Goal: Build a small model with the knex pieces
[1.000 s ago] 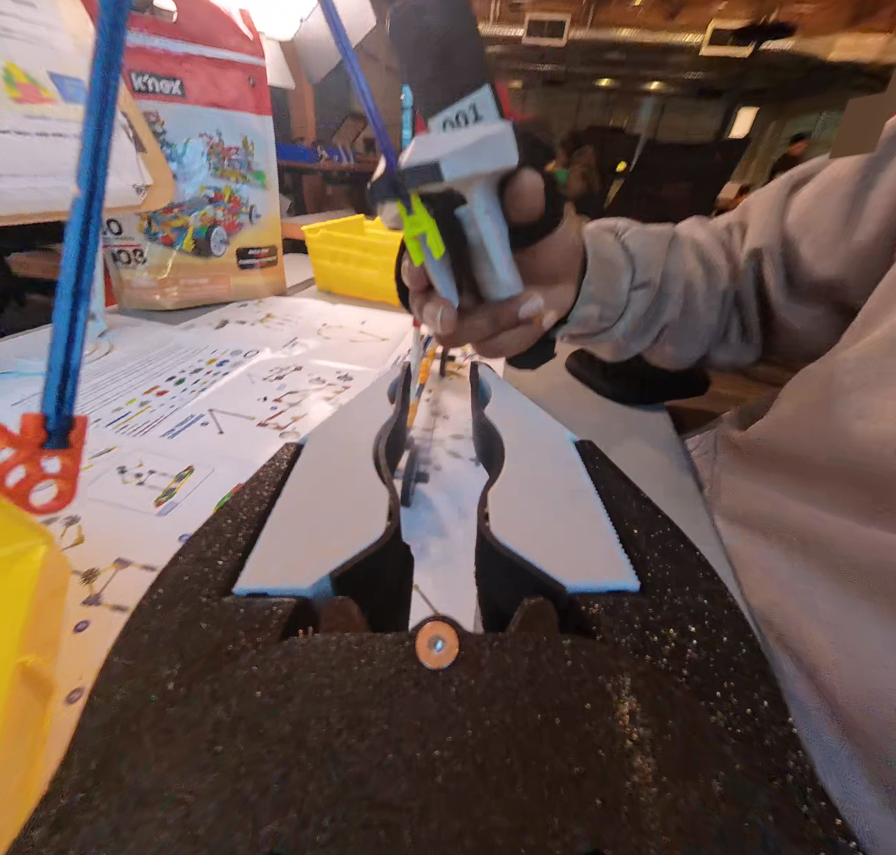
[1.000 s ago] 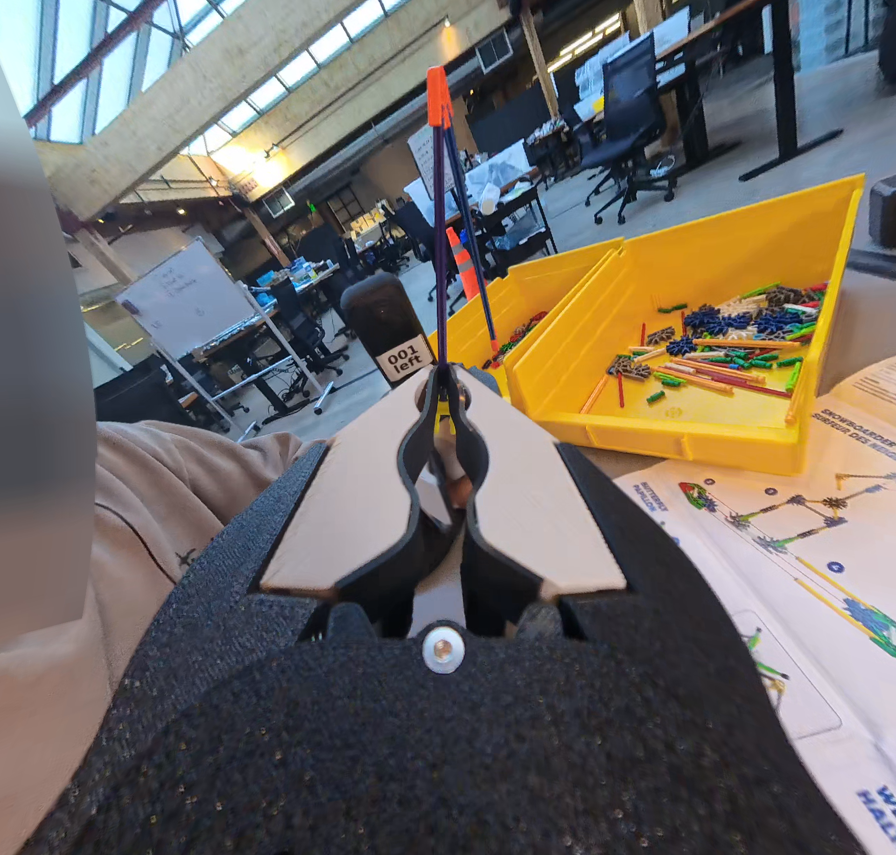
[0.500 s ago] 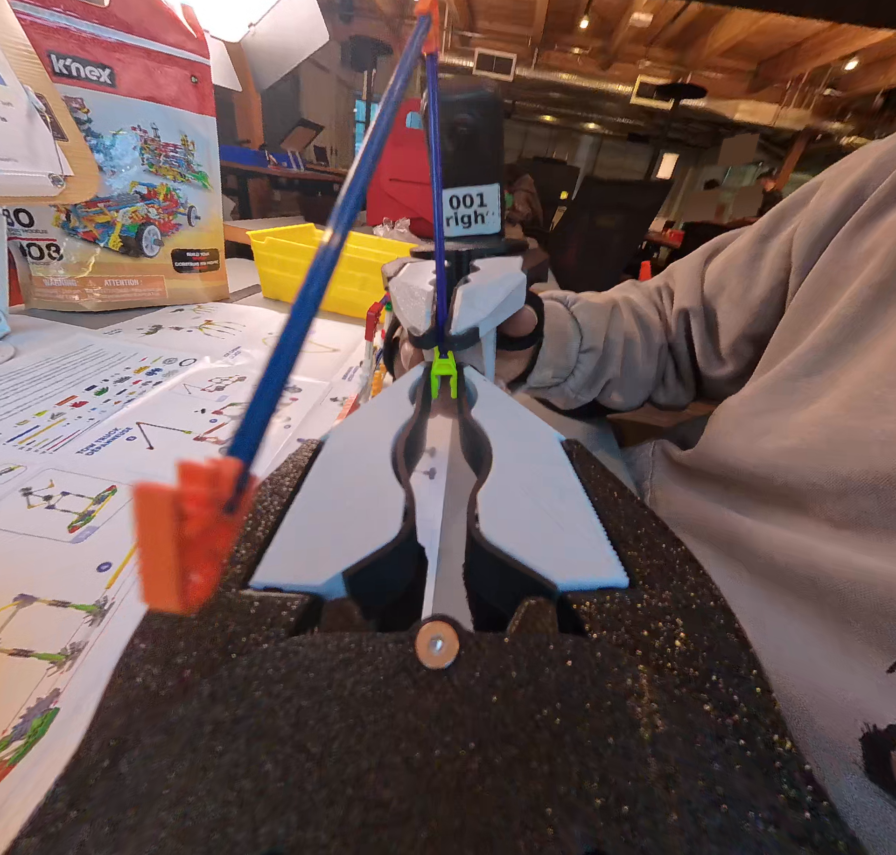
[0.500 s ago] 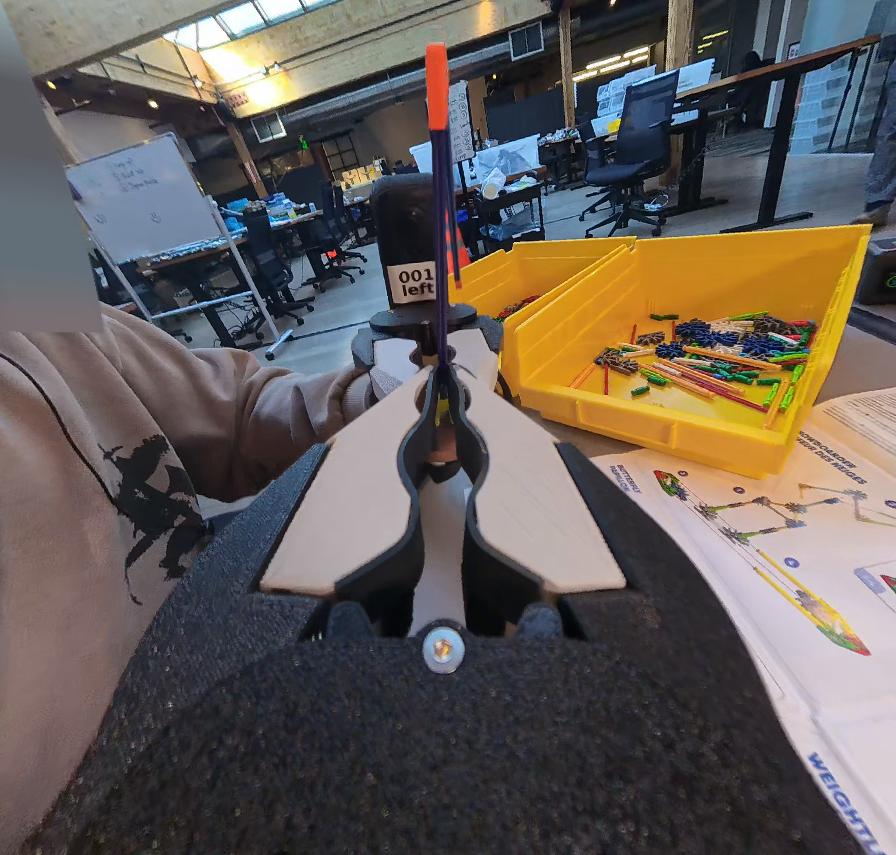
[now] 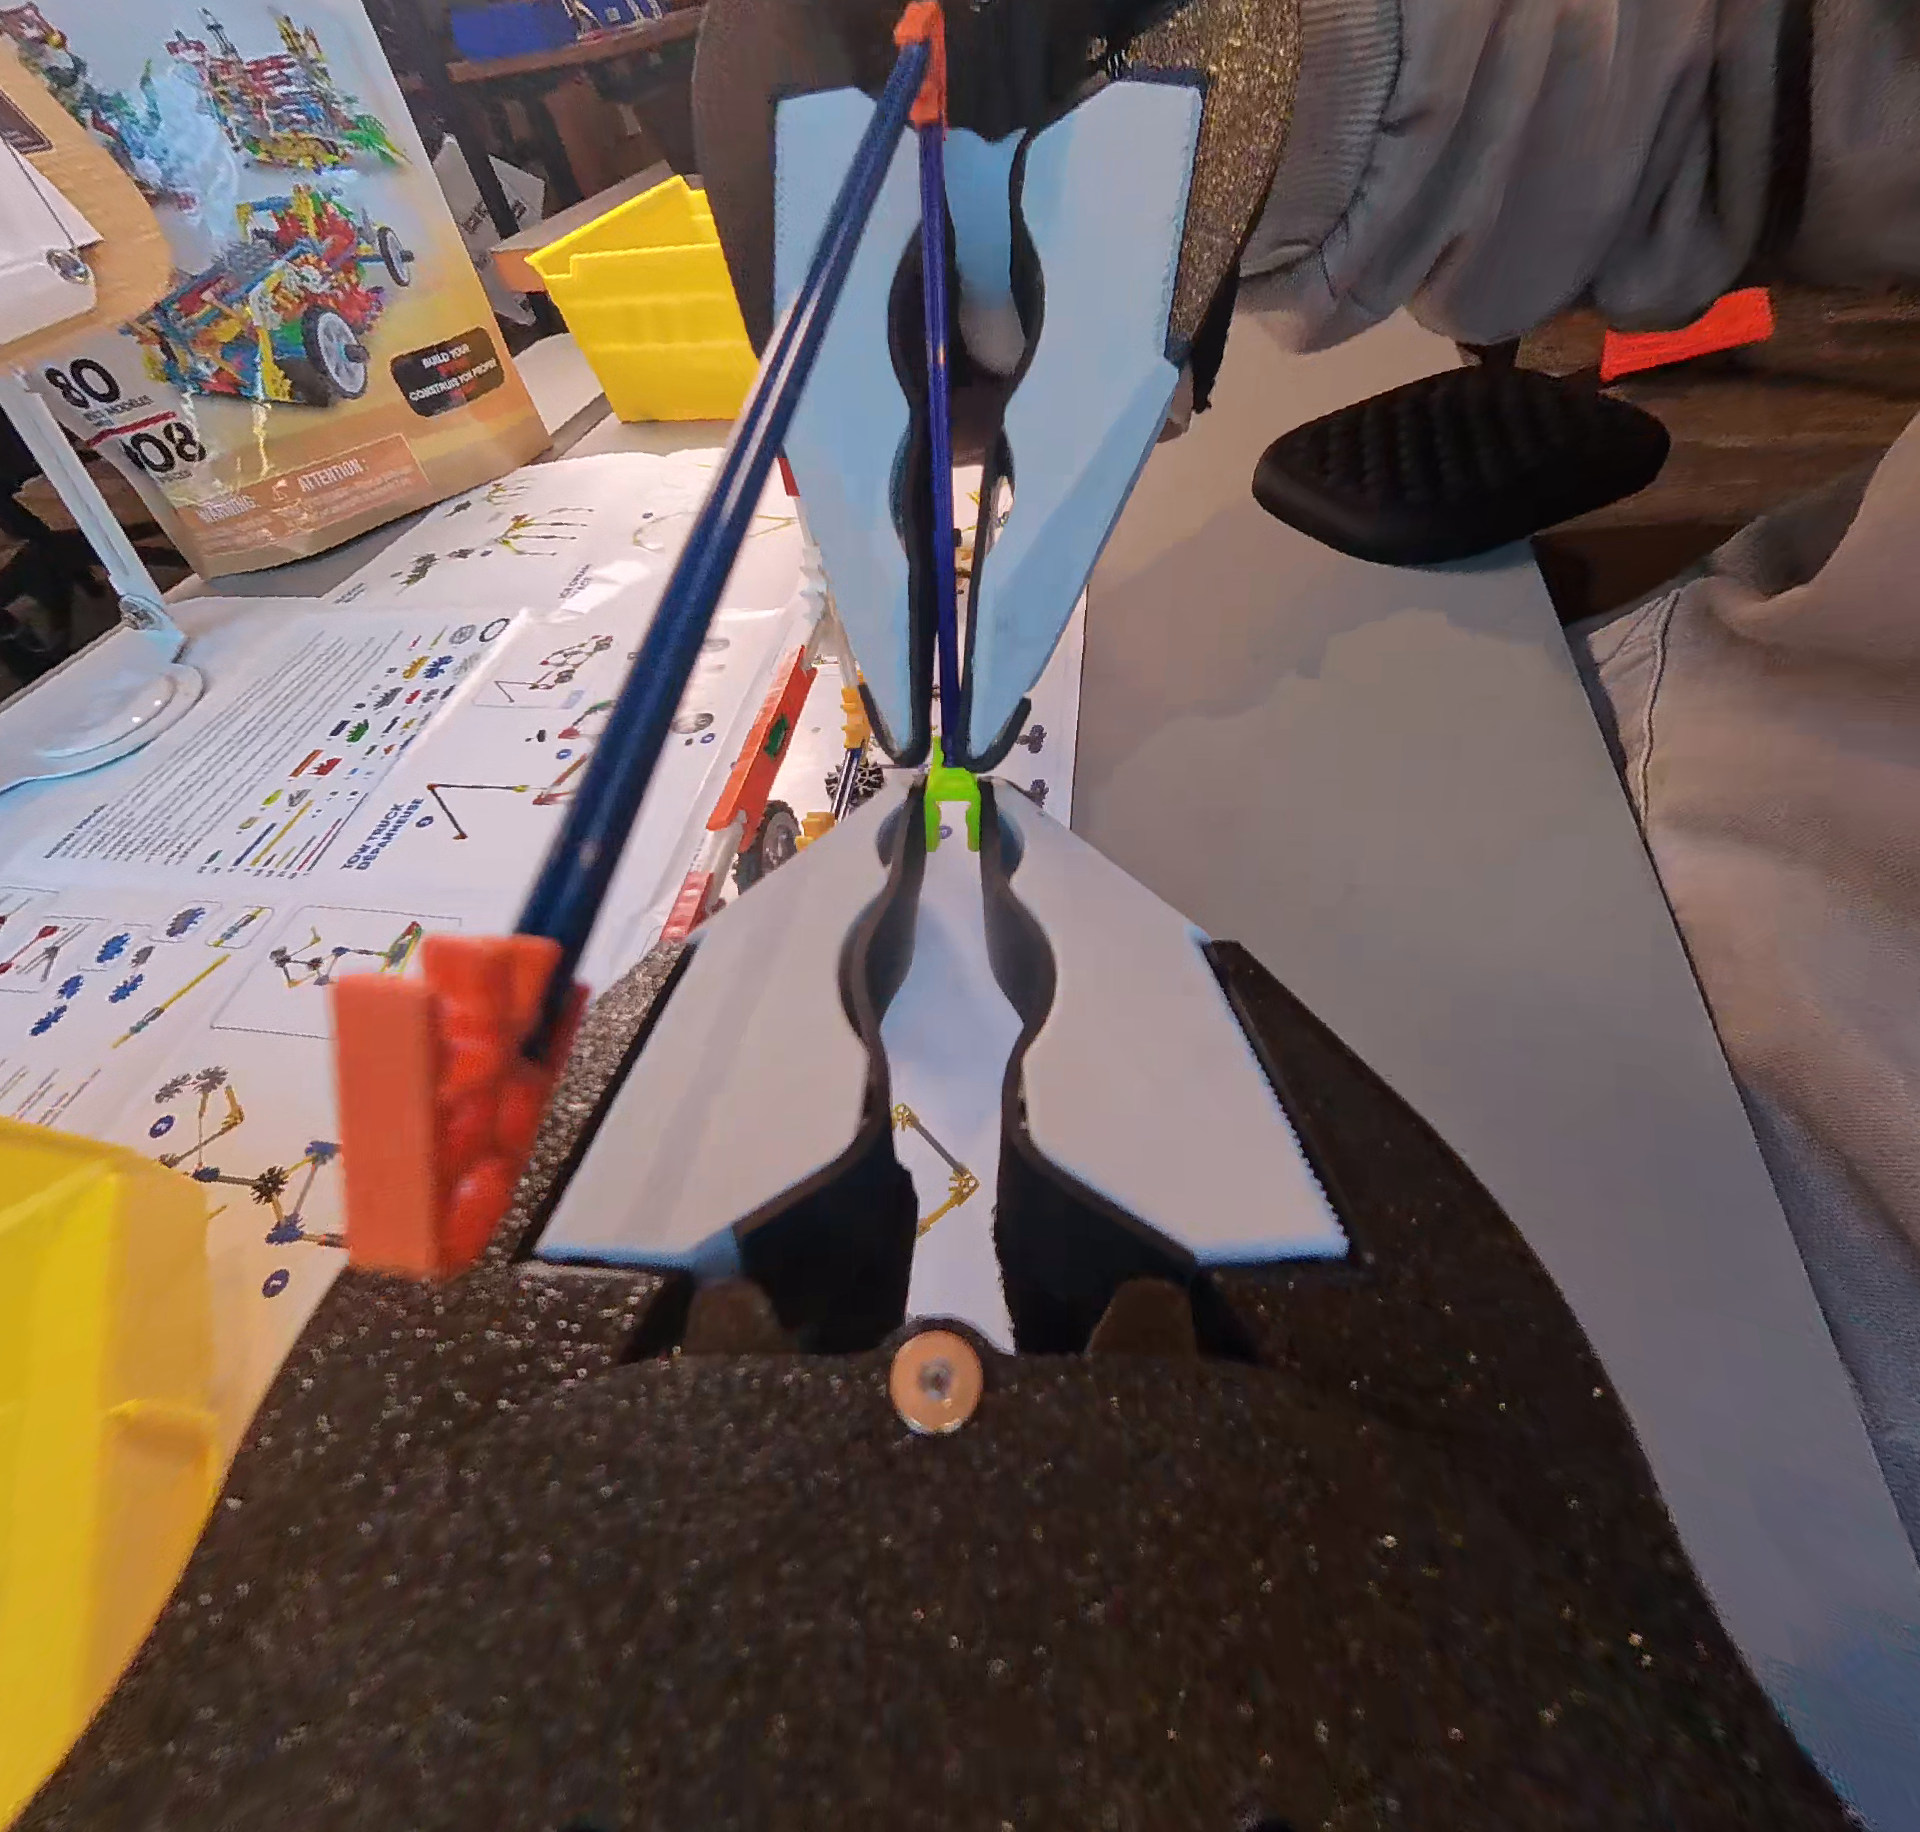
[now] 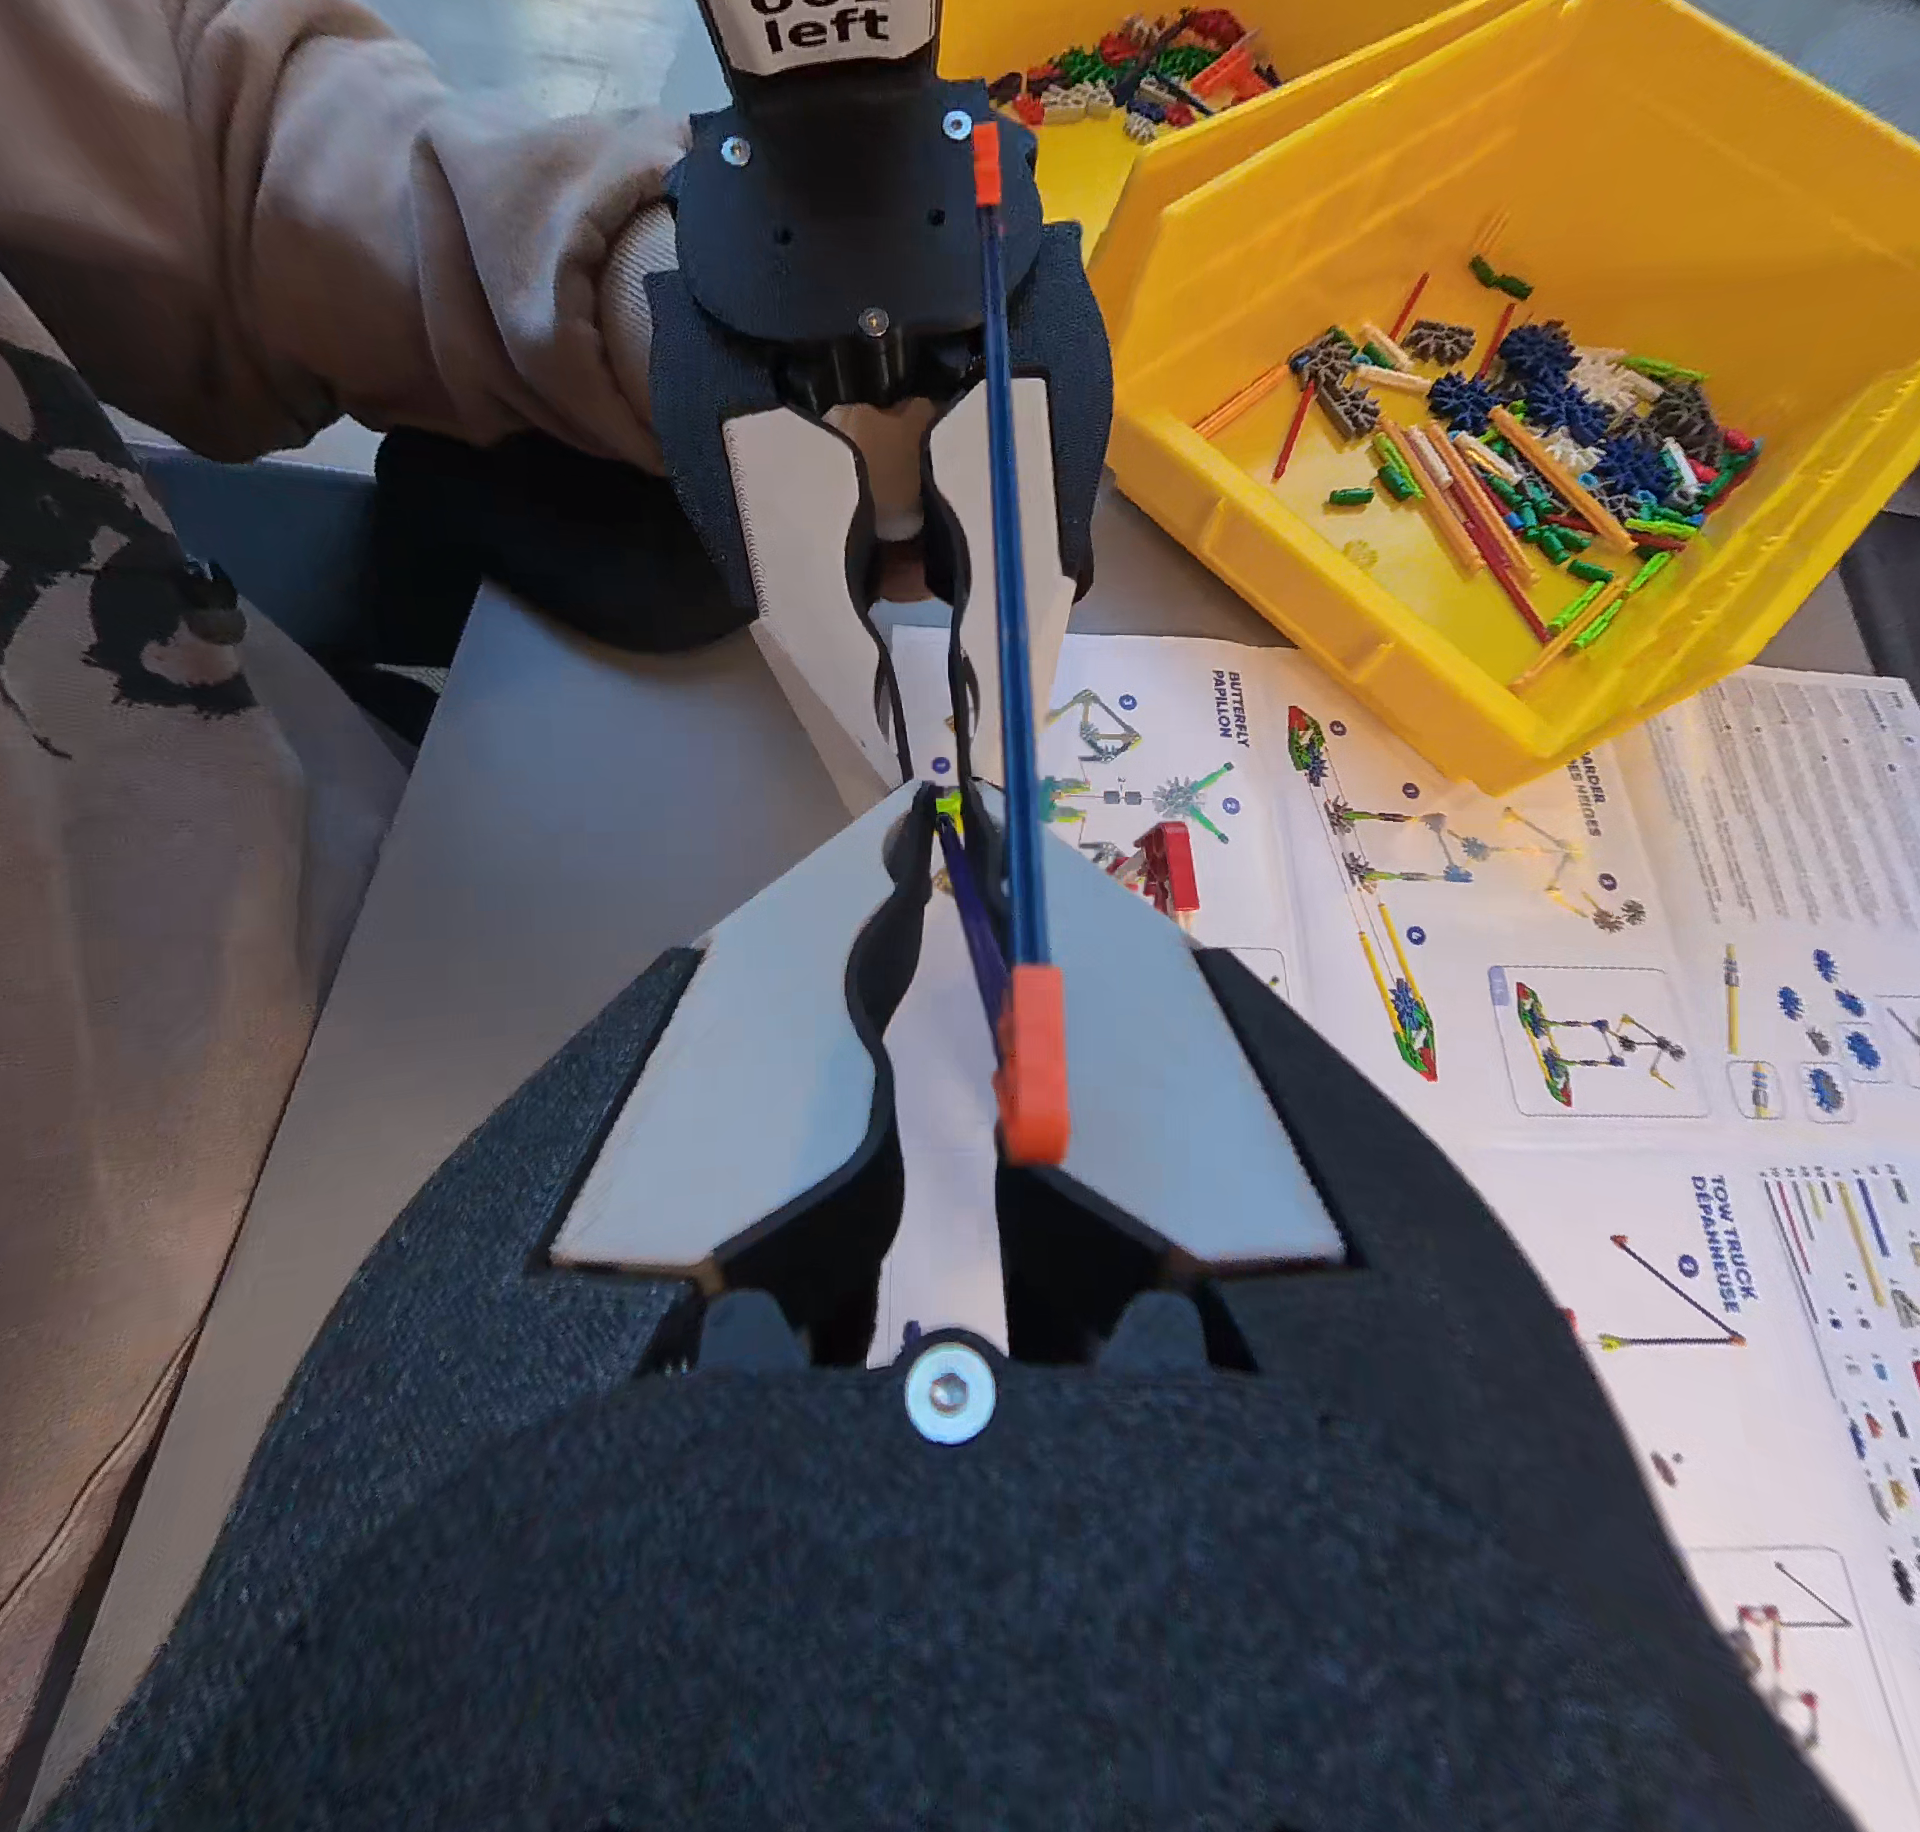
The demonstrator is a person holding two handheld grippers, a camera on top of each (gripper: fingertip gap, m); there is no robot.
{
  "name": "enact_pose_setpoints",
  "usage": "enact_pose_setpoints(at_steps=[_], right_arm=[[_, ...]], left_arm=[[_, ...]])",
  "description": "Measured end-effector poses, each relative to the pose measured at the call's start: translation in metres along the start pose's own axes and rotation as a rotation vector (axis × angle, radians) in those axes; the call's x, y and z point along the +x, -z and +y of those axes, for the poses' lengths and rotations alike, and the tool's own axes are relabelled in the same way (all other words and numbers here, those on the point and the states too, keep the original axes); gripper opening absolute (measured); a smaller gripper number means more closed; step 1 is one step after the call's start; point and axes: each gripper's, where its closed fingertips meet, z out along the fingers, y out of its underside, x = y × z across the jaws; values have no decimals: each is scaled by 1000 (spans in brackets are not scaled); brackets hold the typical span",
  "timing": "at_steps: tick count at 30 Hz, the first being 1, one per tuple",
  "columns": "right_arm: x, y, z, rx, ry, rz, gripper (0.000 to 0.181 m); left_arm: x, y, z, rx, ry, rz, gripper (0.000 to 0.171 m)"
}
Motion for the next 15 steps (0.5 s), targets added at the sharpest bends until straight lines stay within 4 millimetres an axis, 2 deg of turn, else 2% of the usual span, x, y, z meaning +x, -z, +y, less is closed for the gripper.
enact_pose_setpoints(at_steps=[6, 15], right_arm=[[1, -1, 1, -107, 22, -52, 0], [10, 2, -7, -117, -17, -95, 0]], left_arm=[[-2, 0, 0, 8, 0, -12, 7], [-11, 4, -7, 67, 13, -58, 7]])
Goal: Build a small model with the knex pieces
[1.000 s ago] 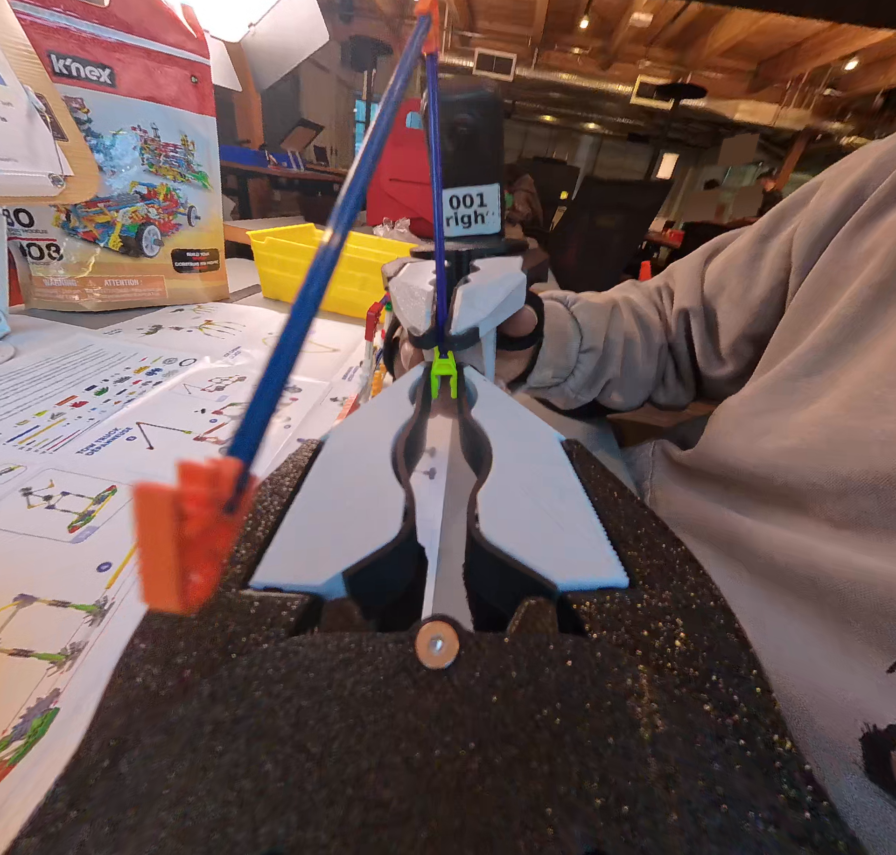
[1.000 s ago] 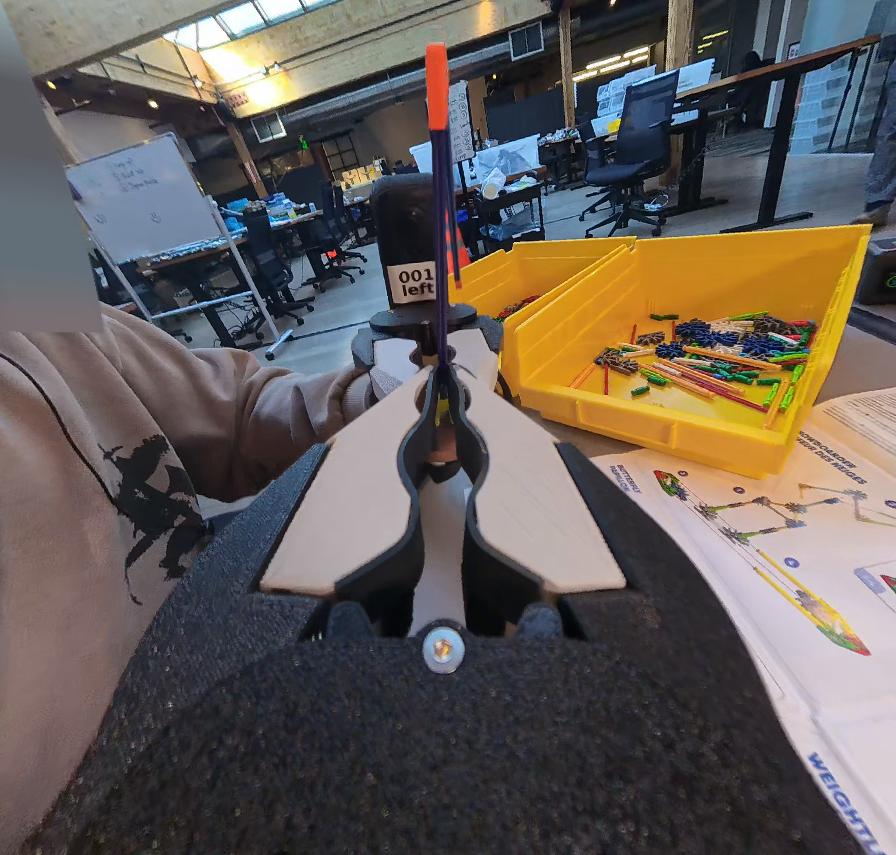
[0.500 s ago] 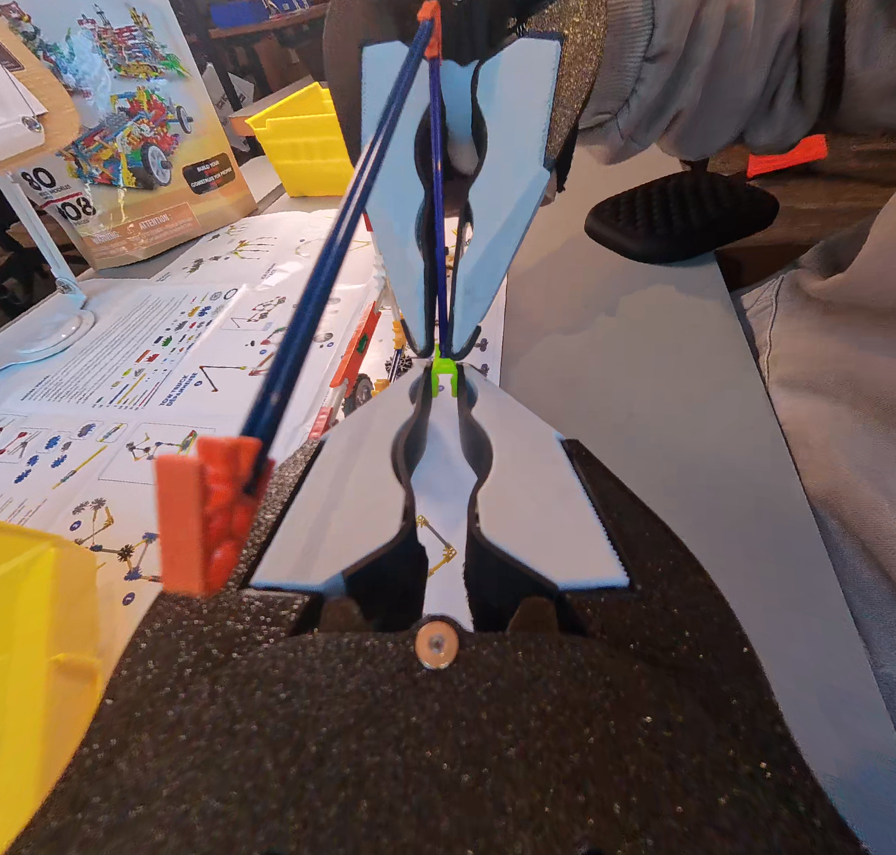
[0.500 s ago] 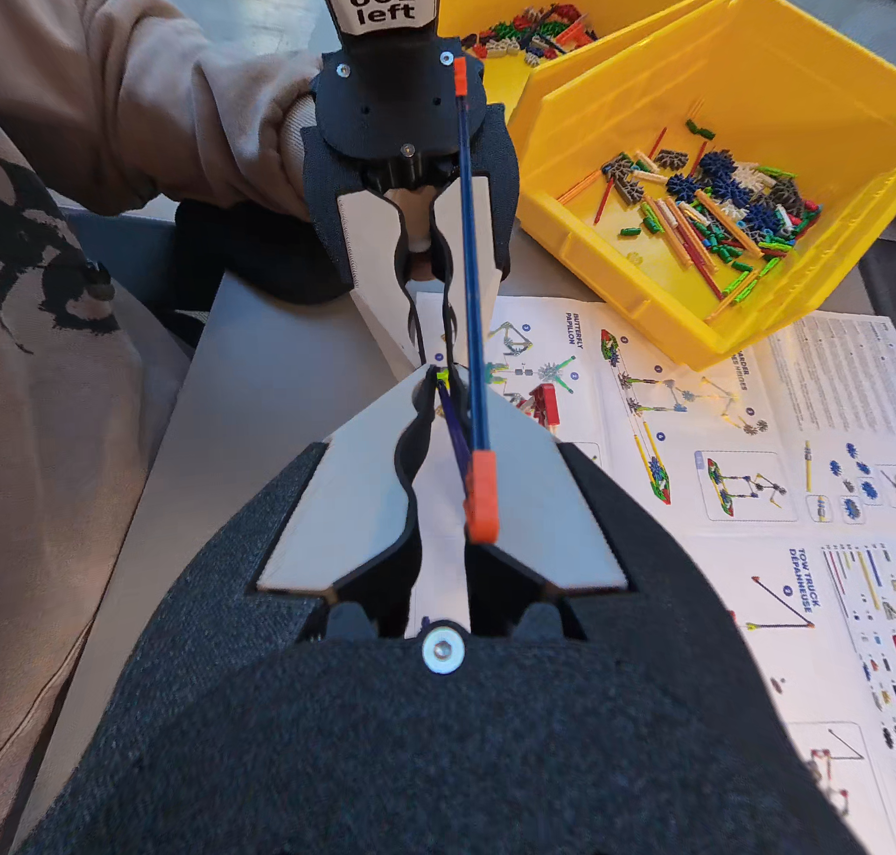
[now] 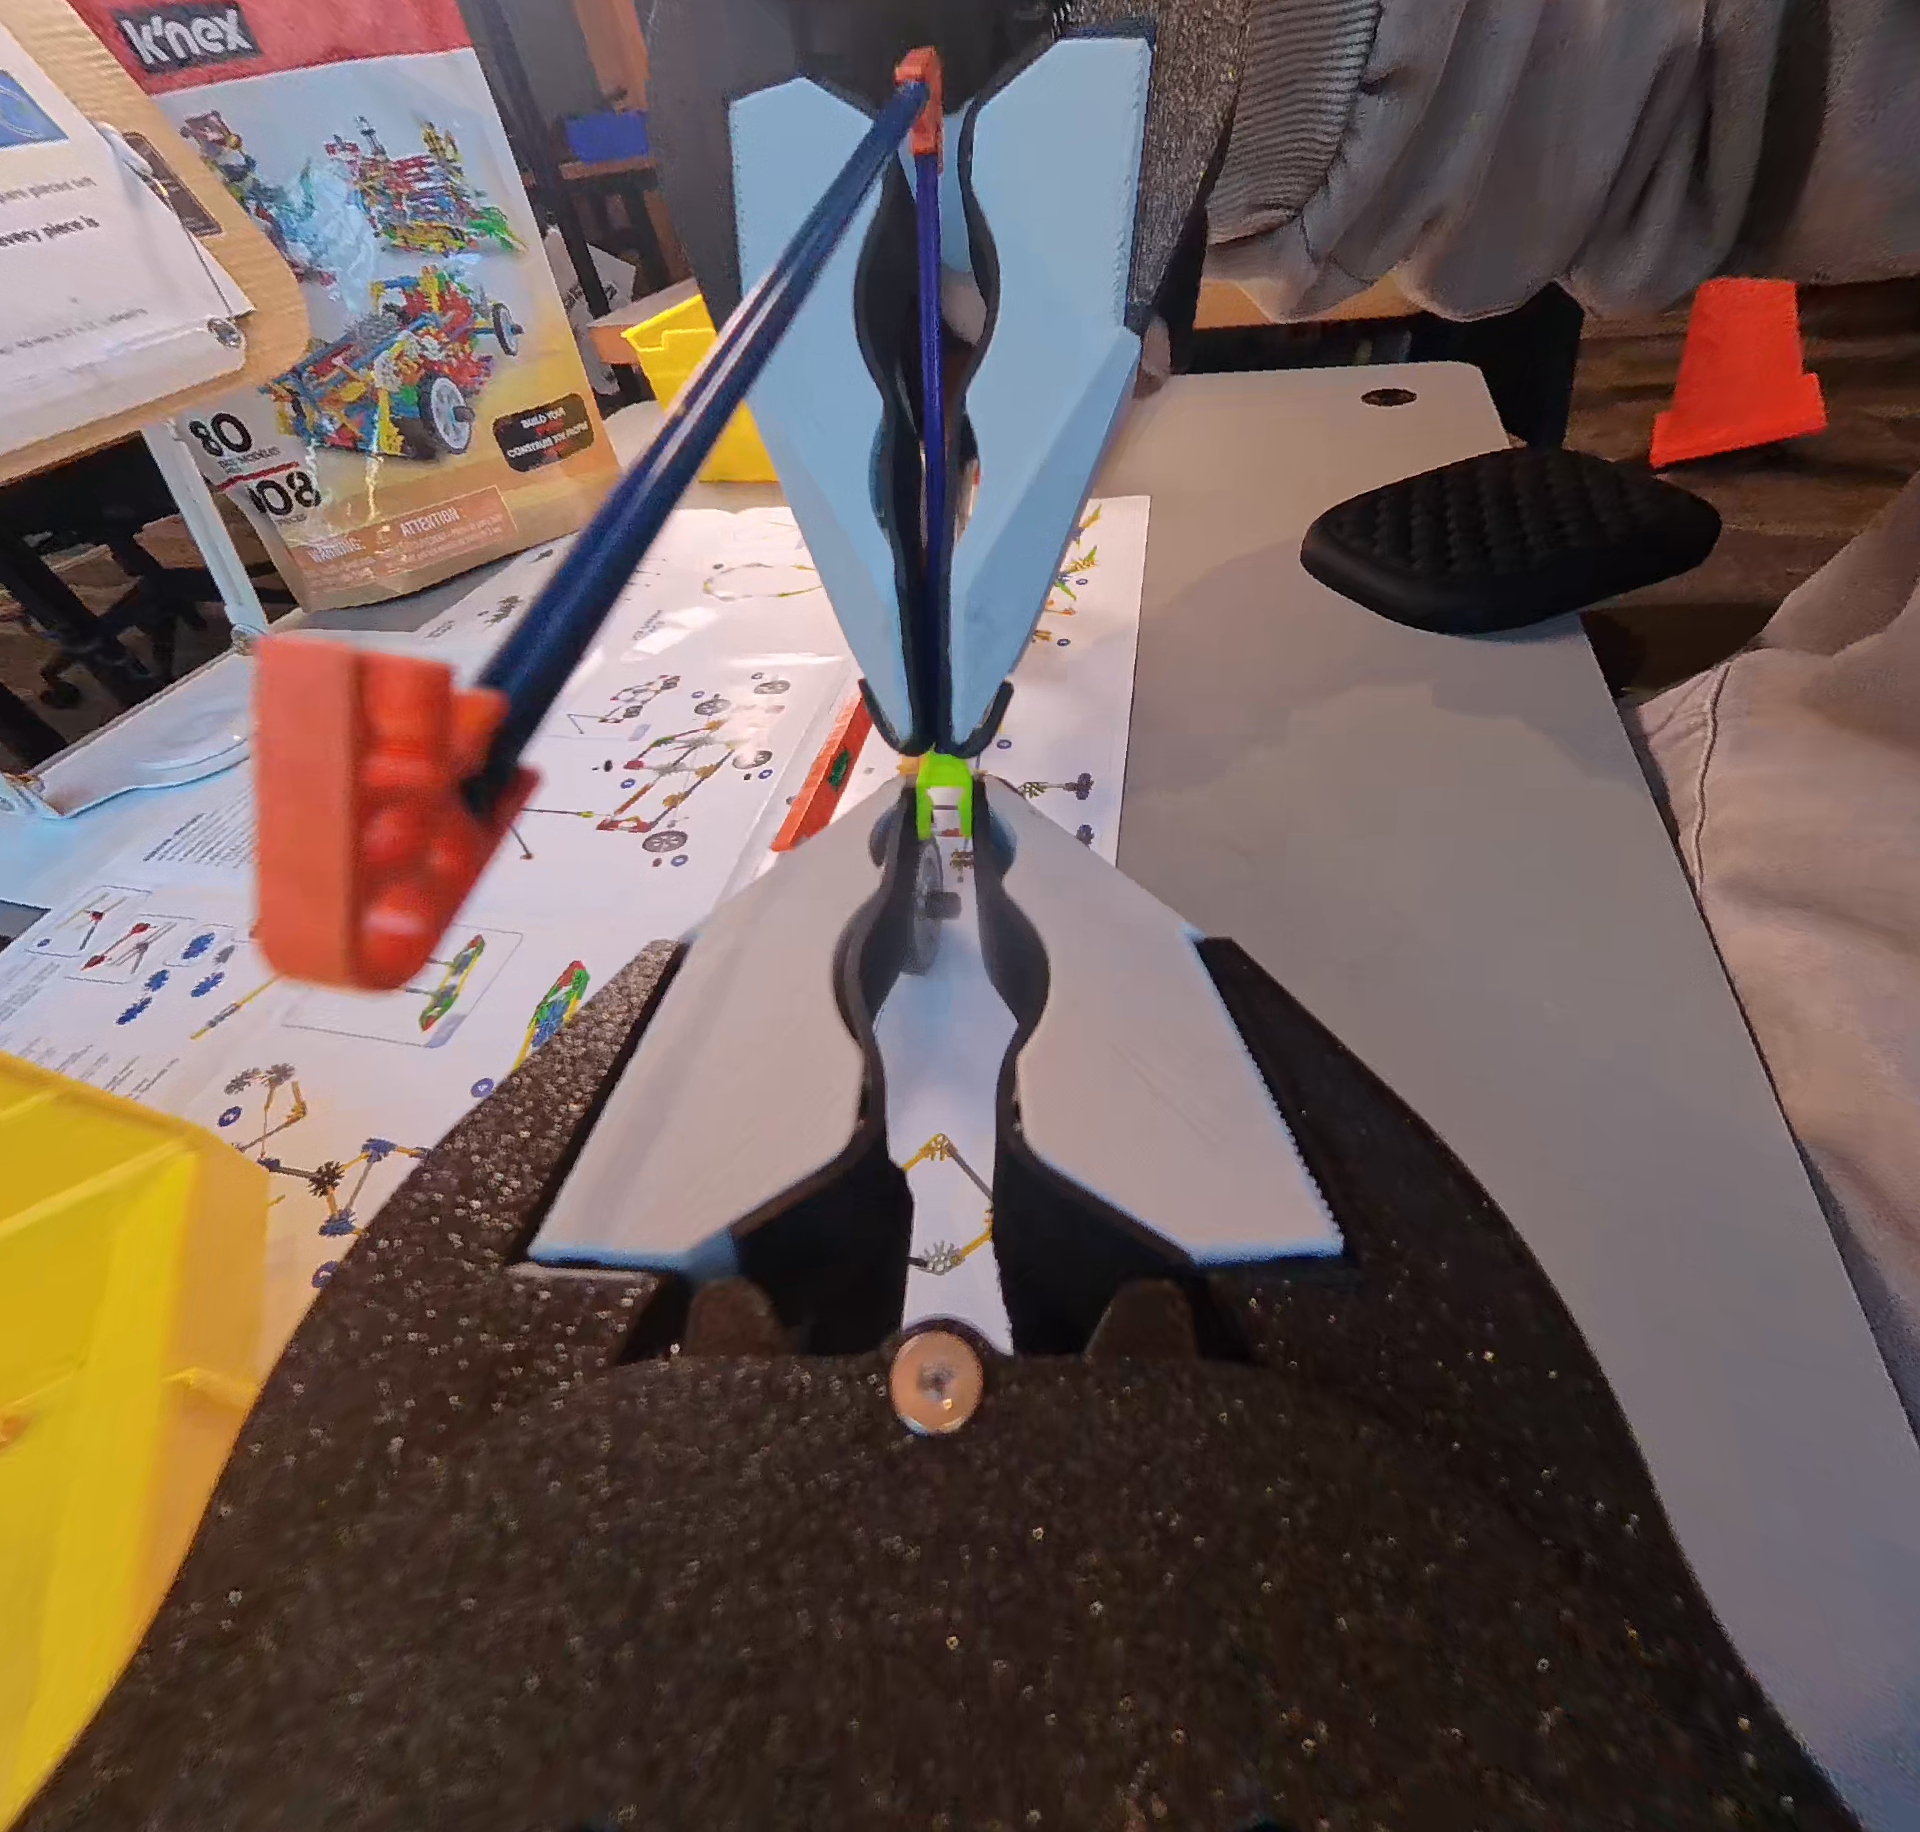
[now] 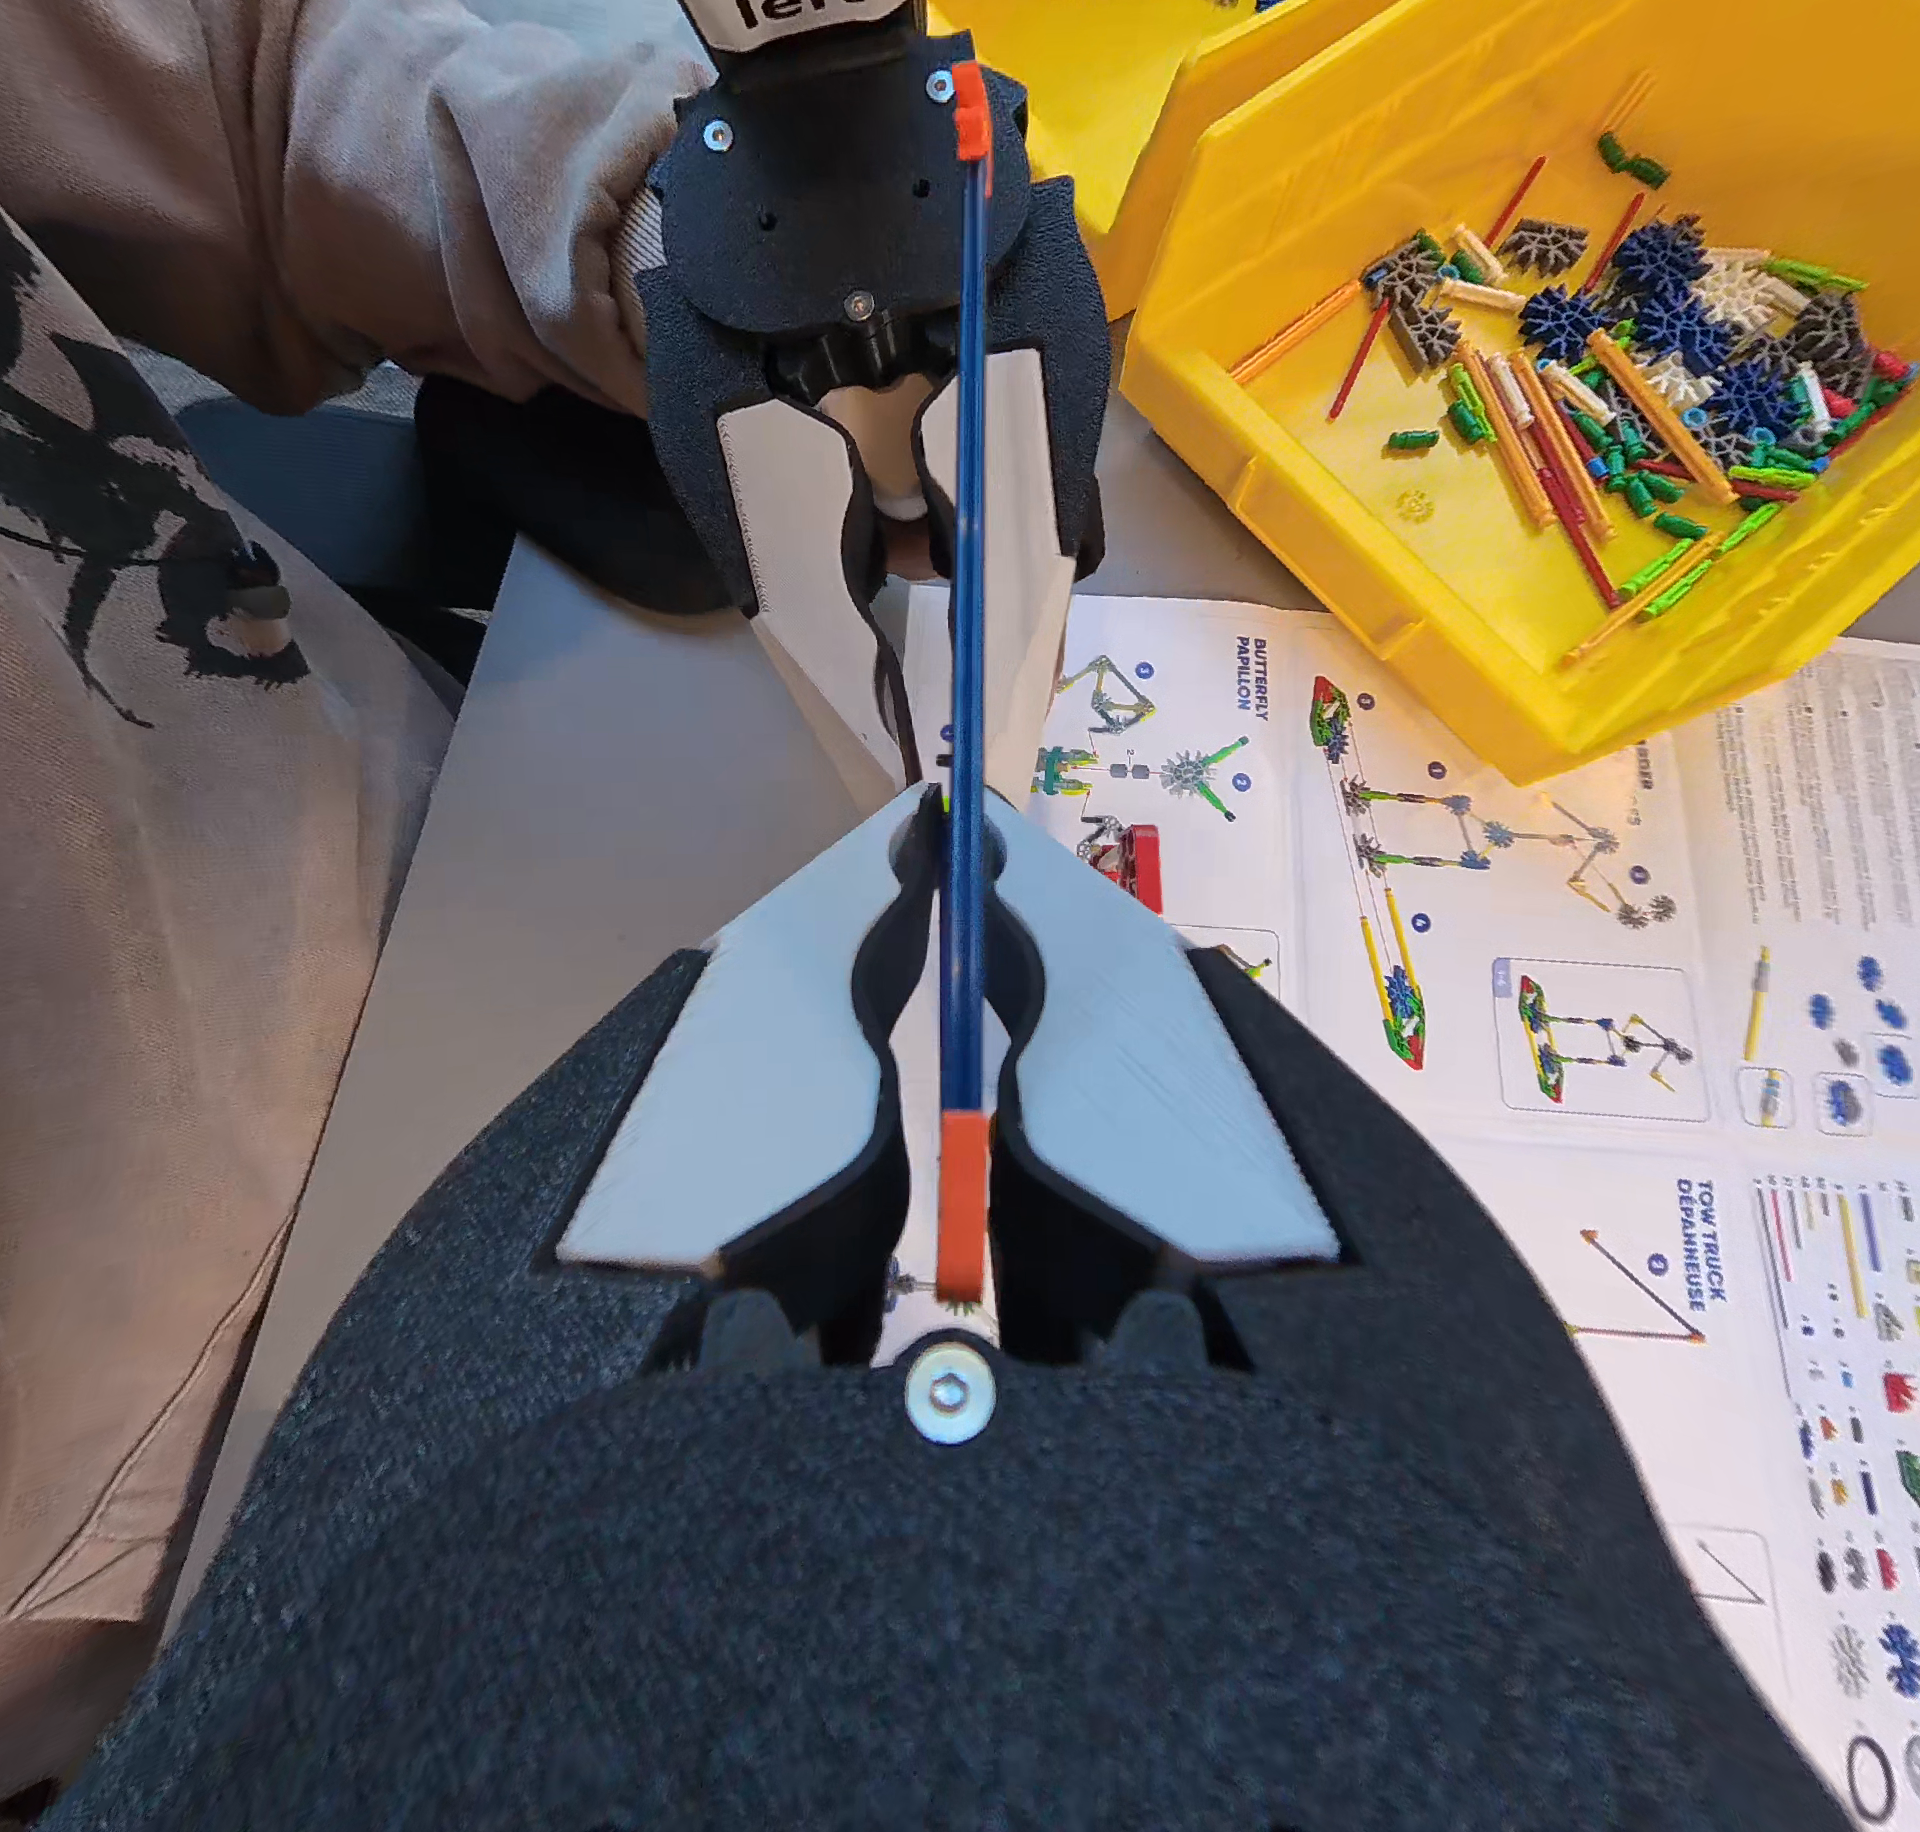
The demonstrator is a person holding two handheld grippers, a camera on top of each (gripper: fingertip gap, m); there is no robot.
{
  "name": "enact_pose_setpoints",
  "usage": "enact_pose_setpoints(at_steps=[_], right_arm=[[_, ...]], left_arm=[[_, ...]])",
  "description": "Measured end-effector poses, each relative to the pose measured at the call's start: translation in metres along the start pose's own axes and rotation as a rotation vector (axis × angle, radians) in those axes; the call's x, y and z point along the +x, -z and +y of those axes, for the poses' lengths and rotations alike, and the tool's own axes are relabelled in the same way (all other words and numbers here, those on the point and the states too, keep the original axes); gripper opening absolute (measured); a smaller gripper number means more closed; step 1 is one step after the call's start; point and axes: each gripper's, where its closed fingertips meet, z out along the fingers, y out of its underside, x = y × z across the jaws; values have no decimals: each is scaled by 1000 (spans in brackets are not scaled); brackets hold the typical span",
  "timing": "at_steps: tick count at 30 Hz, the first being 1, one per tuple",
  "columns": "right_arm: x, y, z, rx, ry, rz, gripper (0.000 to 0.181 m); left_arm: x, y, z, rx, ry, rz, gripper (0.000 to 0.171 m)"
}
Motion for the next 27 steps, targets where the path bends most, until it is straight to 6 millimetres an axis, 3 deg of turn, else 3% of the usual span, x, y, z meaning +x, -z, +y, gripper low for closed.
enact_pose_setpoints(at_steps=[10, 19, 27], right_arm=[[0, -3, 1, -65, 88, -50, 1], [-3, 3, -3, -95, 109, -81, 16], [3, 2, -5, -63, 116, -27, 4]], left_arm=[[-1, 4, 3, -16, 15, 16, 7], [-2, 8, 2, -10, 14, 8, 7], [-4, 10, -4, 26, 33, 8, 6]])
